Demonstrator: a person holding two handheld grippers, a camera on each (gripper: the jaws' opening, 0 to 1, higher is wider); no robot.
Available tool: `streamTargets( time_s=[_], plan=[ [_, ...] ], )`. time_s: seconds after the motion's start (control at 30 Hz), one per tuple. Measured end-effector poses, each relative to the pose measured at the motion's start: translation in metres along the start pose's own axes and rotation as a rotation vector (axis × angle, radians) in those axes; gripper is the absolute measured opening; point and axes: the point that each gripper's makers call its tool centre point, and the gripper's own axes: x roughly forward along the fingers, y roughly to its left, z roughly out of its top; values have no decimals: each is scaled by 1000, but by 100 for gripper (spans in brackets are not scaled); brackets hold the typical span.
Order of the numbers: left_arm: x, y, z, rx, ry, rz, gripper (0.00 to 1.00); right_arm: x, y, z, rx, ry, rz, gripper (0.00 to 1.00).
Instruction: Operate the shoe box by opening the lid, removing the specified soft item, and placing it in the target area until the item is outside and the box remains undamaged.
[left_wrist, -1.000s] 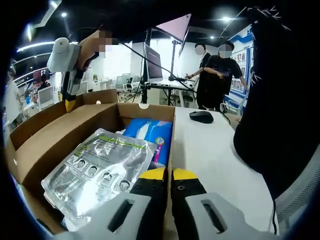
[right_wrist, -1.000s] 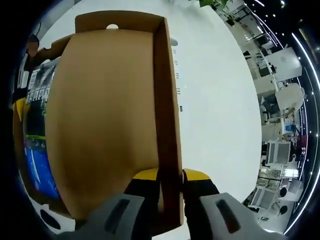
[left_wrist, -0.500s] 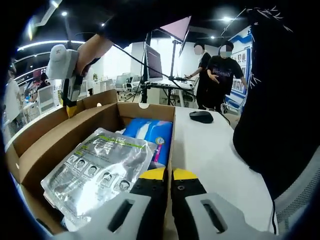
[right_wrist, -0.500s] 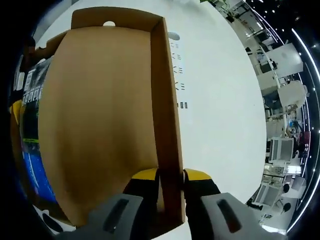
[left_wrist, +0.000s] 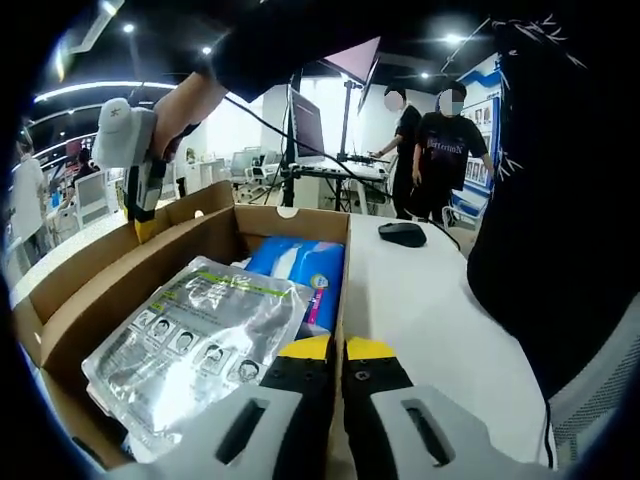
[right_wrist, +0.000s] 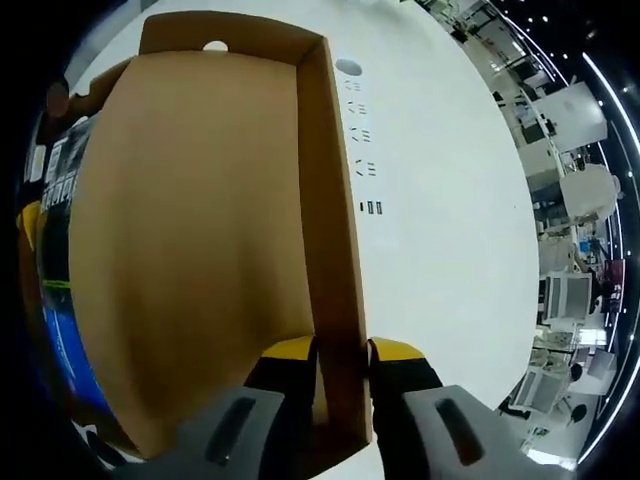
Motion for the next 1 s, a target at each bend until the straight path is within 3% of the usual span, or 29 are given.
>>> streamTargets(
  time_s=[0.4,1.0],
  plan=[
    [0,0,1,-1,0,-1,1,2,2,0,10,18,1,18],
    [0,-1,0,-1,-1,-1,1,-21,15,4,33,17,-5,19]
  ],
)
